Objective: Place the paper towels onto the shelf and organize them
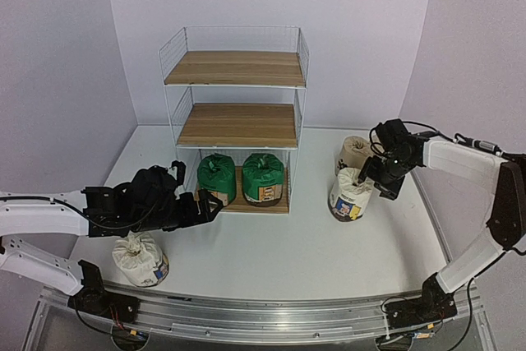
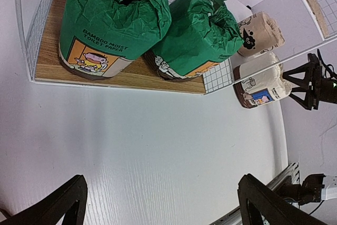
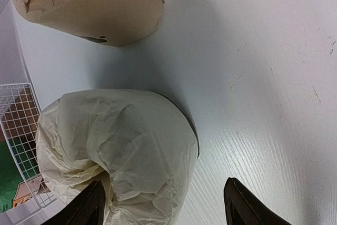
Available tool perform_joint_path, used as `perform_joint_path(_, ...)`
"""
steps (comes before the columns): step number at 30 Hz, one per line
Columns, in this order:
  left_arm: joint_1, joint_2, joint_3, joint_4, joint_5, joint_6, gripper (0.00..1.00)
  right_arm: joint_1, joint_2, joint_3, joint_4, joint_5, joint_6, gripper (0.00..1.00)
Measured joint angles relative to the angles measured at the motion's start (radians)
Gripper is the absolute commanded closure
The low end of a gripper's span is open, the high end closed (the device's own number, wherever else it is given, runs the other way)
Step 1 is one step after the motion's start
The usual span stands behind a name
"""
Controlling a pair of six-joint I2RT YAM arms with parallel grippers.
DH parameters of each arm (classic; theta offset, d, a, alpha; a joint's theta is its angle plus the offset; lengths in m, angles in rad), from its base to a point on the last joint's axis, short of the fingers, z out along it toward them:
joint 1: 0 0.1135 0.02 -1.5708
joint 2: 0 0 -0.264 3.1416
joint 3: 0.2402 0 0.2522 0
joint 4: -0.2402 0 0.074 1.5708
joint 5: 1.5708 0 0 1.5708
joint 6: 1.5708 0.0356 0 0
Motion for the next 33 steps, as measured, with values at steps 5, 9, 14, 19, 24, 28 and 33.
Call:
perform_joint_path(5,0.0,0.005,0.0,0.0,-0.001,-0.001,0.0,-0.007,0.026,-0.01,0.036,-0.005,-0.006,0.46)
perform_joint_path(9,0.0,0.006,0.0,0.0,-0.001,-0.001,0.0,-0.008,0.045,-0.026,0.065,-0.018,-0.019,0.56)
perform_joint_path(14,0.0,0.006,0.0,-0.008,0.002,0.0,0.0,-0.008,0.045,-0.032,0.086,-0.031,-0.046,0.66)
perform_joint_path(19,0.0,0.006,0.0,-0.02,0.009,0.003,0.01,-0.008,0.038,-0.04,0.096,-0.049,-0.086,0.81)
perform_joint_path(24,0.0,0.006,0.003,-0.03,0.019,0.012,0.0,-0.012,0.009,-0.066,0.094,-0.082,-0.12,0.84)
perform_joint_path(28,0.0,0.001,0.003,-0.031,0.046,0.018,0.0,-0.011,-0.055,-0.107,0.056,-0.142,-0.139,0.83)
perform_joint_path(33,0.0,-0.006,0.02,-0.032,0.093,0.019,0.01,0.069,-0.176,-0.125,-0.065,-0.149,-0.146,0.83)
